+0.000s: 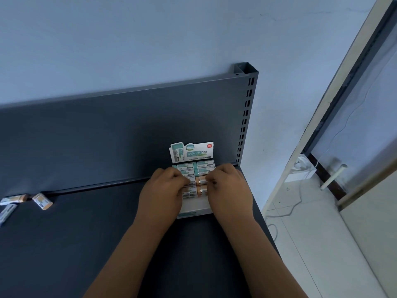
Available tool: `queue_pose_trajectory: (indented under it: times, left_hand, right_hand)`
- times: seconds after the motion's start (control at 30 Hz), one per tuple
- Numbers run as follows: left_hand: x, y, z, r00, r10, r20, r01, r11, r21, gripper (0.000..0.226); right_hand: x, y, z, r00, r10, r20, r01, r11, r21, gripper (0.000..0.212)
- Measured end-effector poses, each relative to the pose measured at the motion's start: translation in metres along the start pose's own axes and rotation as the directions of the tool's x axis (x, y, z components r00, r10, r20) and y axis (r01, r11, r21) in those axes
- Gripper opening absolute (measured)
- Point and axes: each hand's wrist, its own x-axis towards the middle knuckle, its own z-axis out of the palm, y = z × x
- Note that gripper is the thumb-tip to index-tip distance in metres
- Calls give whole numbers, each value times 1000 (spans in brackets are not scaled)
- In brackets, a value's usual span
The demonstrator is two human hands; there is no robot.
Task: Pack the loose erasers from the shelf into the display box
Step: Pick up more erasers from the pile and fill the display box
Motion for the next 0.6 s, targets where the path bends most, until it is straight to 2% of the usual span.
queue_pose_trajectory:
  times: [0.1,0.27,0.5,0.6]
  left_hand:
    - [-1,2,1,999,29,14,-30,997,75,18]
    - [-8,11,2,1000,-7,-13,8,995,95,8]
    - [-14,11,8,1000,-2,-23,4,994,107,20]
    - [-15,12,7,1000,-24,-9,24,996,88,20]
  right_hand:
    - [-2,0,5,999,-4,-36,3,1000,-29,13]
    - [-12,-6,8,997,-45,-62,37,991,-132,17]
    - [-21,-10,6,999,-36,3,36,978,-206,21]
    - [-25,-12,0,997,-32,67,46,977,-208,30]
